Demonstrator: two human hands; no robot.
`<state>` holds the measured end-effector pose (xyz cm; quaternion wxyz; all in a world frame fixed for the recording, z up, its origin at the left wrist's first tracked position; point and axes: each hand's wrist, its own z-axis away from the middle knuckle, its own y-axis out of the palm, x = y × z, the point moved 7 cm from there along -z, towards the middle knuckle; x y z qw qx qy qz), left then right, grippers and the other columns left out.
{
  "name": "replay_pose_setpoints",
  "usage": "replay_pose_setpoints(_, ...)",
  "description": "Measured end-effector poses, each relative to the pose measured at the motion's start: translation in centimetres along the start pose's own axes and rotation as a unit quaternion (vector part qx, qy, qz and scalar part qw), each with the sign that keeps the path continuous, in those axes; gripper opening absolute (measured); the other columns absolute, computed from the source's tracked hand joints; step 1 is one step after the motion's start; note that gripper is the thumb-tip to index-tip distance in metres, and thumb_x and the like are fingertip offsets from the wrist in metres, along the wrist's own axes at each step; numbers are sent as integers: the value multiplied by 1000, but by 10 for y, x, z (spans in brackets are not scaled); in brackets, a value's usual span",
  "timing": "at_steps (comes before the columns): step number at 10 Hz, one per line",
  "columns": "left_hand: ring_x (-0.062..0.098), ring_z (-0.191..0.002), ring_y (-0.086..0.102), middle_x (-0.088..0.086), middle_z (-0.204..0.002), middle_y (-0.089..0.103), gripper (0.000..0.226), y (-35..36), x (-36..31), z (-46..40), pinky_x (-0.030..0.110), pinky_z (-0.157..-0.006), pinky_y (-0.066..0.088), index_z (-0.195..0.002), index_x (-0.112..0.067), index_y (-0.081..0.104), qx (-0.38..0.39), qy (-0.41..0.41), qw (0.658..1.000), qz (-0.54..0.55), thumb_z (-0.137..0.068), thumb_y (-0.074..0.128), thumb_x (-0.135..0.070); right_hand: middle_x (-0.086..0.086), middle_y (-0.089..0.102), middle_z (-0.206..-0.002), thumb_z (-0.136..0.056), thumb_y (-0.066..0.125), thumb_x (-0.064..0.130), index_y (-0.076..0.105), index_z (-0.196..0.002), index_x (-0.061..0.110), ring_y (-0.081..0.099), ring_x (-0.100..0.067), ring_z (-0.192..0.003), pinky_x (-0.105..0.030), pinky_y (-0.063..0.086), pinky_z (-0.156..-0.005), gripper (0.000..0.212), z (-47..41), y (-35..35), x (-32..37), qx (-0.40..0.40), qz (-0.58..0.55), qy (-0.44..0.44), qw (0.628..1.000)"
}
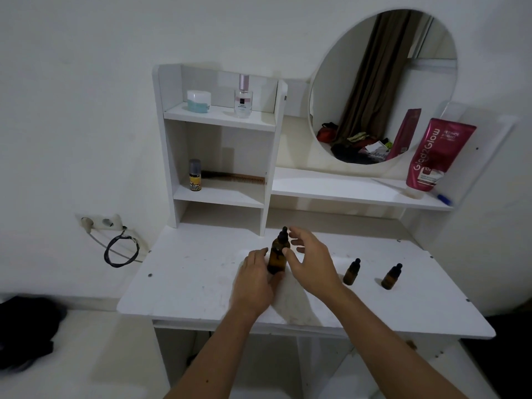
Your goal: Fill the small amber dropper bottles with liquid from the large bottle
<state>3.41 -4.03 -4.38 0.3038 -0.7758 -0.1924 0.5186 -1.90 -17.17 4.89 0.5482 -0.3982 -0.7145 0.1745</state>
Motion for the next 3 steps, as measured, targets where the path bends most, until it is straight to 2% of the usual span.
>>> replay_pose_setpoints(1, 20, -145, 42, -2, -160, 41, 68, -4, 0, 10, 39, -121, 37, -156, -23, 34, 6, -7, 999, -35, -99, 62, -45, 5, 50, -150, -100, 64, 20, 40, -152, 23, 53, -10, -131, -30, 45, -114, 57, 18, 6, 1, -6, 9, 0, 1000)
replay_pose_setpoints(2, 19, -158, 20, 2, -170, 23, 65, -3, 1, 23, 37, -130, 16, -162, -20, 21, 46, 25, 992, -116, -106, 43, -46, 6, 48, -152, -101, 63, 21, 38, -152, 23, 49, -7, -135, -8, 31, -111, 56, 44, 16, 0, -2, 27, -30, 999)
replay_pose_setpoints(3, 18, -160, -1, 2, -174, 5, 68, -4, -2, 44, 39, -131, 1, -165, -18, 7, 117, 61, 971, -201, -107, 12, -54, 6, 50, -149, -102, 60, 27, 39, -150, 26, 46, 4, -125, 8, 23, -94, 52, 67, 21, -5, 19, 32, -20, 999)
